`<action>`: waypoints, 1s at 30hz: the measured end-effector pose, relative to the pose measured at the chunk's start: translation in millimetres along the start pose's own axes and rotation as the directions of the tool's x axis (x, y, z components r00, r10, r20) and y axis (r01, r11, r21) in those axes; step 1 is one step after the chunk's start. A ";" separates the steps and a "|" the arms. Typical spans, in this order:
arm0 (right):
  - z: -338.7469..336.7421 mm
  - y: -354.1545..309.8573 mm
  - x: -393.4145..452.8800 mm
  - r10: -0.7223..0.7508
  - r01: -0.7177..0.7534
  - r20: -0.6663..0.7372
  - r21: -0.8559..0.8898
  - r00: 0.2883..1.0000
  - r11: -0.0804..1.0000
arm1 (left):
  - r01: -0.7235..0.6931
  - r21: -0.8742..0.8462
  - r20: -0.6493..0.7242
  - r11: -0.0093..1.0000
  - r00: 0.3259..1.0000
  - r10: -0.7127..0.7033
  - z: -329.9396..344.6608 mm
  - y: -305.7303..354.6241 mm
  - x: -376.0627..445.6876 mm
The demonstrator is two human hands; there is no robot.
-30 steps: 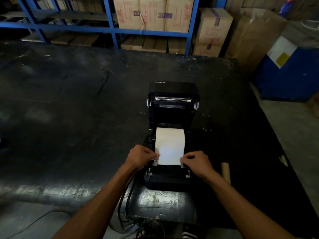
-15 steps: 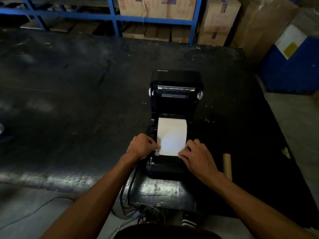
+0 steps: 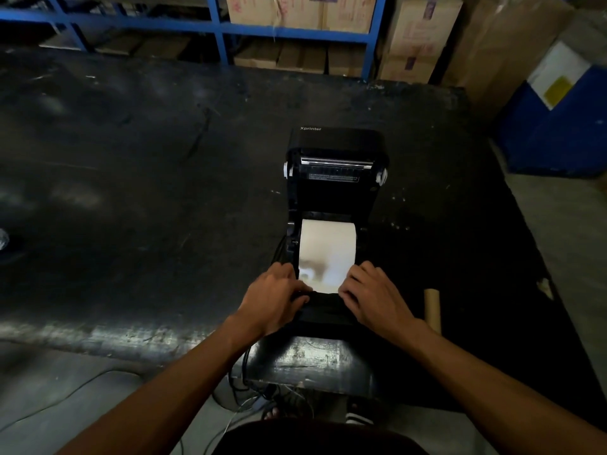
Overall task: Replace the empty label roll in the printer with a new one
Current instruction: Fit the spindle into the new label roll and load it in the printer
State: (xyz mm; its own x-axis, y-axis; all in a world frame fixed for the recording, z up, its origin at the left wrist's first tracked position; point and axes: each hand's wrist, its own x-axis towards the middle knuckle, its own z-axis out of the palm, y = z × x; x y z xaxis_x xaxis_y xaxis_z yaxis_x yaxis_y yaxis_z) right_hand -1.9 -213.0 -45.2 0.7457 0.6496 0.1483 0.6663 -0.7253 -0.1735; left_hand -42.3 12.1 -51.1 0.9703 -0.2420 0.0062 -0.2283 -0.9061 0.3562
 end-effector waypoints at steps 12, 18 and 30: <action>0.5 1.7 -1.4 -0.015 0.015 -0.007 0.018 1.000 1.000 | -0.068 0.031 -0.075 0.997 0.995 0.070 0.2 2.8 1.8; 0.8 2.1 -5.8 -0.017 0.017 0.013 0.054 1.000 0.998 | -0.123 0.047 -0.074 0.991 0.989 0.126 2.9 1.2 1.5; 7.2 -8.7 -22.9 0.098 -0.093 -0.018 0.171 0.995 0.981 | -0.221 -0.031 -0.141 0.975 0.966 0.215 11.7 2.4 -11.2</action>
State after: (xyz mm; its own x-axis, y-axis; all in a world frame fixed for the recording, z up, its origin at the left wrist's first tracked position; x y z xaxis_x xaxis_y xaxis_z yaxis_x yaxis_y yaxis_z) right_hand -24.8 -220.0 -54.1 0.8073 0.5712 0.1484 0.5830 -0.7329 -0.3506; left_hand -54.7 8.7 -61.2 0.9001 -0.3793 0.2145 -0.4344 -0.8191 0.3745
